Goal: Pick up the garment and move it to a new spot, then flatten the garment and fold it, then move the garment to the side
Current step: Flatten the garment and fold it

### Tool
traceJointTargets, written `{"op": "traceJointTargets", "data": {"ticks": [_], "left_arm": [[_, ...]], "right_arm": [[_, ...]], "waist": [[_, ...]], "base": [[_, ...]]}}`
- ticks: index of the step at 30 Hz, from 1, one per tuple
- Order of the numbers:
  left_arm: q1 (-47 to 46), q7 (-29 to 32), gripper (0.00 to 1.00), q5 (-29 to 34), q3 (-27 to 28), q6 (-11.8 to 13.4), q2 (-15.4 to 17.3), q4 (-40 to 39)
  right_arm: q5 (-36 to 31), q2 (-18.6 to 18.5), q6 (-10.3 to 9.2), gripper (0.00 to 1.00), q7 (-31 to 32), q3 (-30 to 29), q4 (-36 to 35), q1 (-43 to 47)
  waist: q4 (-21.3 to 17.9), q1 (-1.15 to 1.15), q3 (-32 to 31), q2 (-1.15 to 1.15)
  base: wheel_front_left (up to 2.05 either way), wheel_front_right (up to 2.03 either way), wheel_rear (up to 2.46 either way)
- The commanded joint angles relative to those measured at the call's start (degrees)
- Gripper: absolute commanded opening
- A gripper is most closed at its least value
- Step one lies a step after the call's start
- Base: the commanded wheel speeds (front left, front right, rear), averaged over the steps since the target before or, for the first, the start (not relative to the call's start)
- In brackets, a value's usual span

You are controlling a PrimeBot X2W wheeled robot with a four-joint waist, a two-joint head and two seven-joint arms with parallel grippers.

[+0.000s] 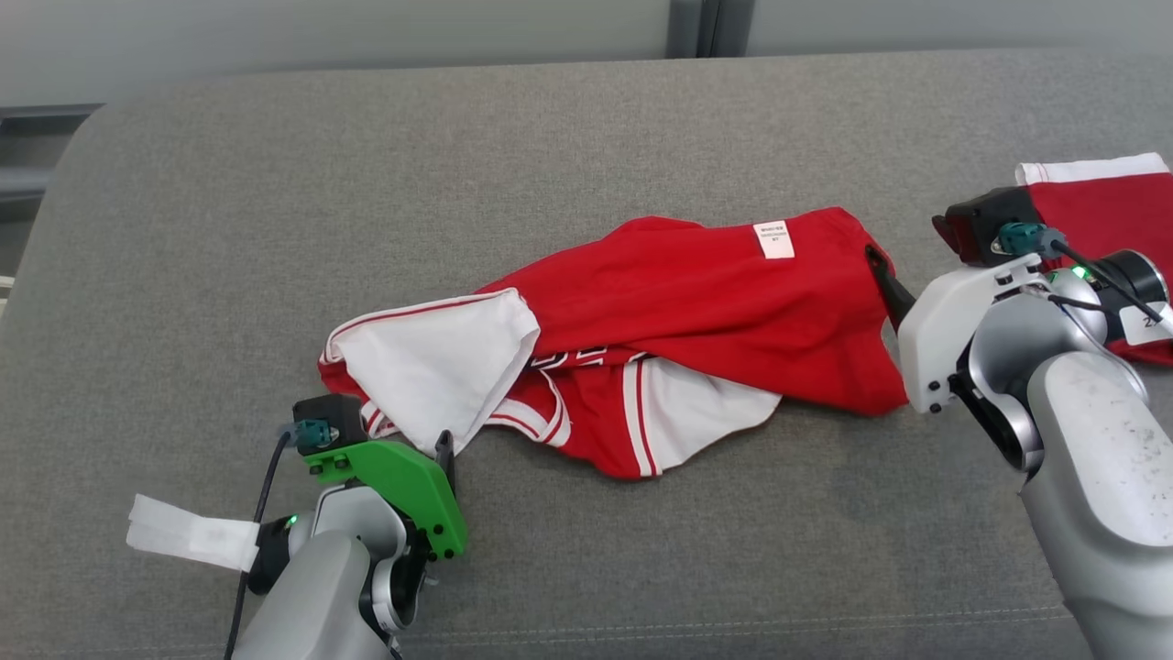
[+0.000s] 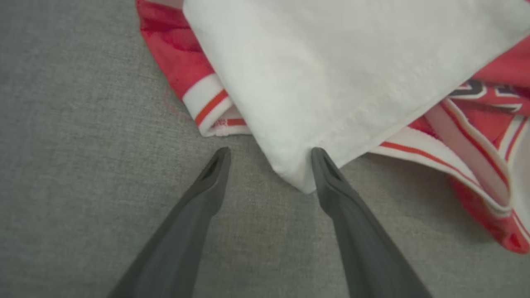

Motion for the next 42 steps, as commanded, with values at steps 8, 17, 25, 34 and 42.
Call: {"op": "traceJointTargets", "data": {"ticks": [8,17,25,34,42], "left_arm": [[-1.8,1.0,0.38,-0.8,-1.1,-1.0,-0.6,3.1],[-2.5,1.9,0.00,-1.1,-3.1,-2.7,-1.1,3.5],[-3.2,1.6,0.00,-0.6,-4.3,-3.1,-1.0,3.5],[-4.6,1.3,0.00,-0.6,-5.5,-2.8,-1.1,2.4],[-5.1,1.2,0.00,-1.1,-6.0,-2.6,-1.2,2.4]], "right_arm": [[0.3,-2.4,-0.09,1.00,2.9,-0.5,1.6,-3.9],[5.6,-2.0,-0.08,1.00,13.8,-4.5,7.6,-9.9],[6.5,-1.3,-0.08,1.00,18.3,-8.1,15.0,-15.7],[6.7,0.2,-0.08,0.98,21.3,-8.8,21.6,-20.8],[7.9,0.4,-0.08,0.68,23.1,-7.6,23.4,-22.7]], "waist": [[0.3,0.00,2.8,0.00],[1.5,0.00,4.5,0.00],[3.1,0.00,6.8,0.00],[5.2,0.00,10.0,0.00],[6.0,0.00,10.9,0.00]], "base": [[0.00,0.00,0.00],[0.00,0.00,0.00],[0.00,0.00,0.00],[0.00,0.00,0.00],[0.00,0.00,0.00]]}}
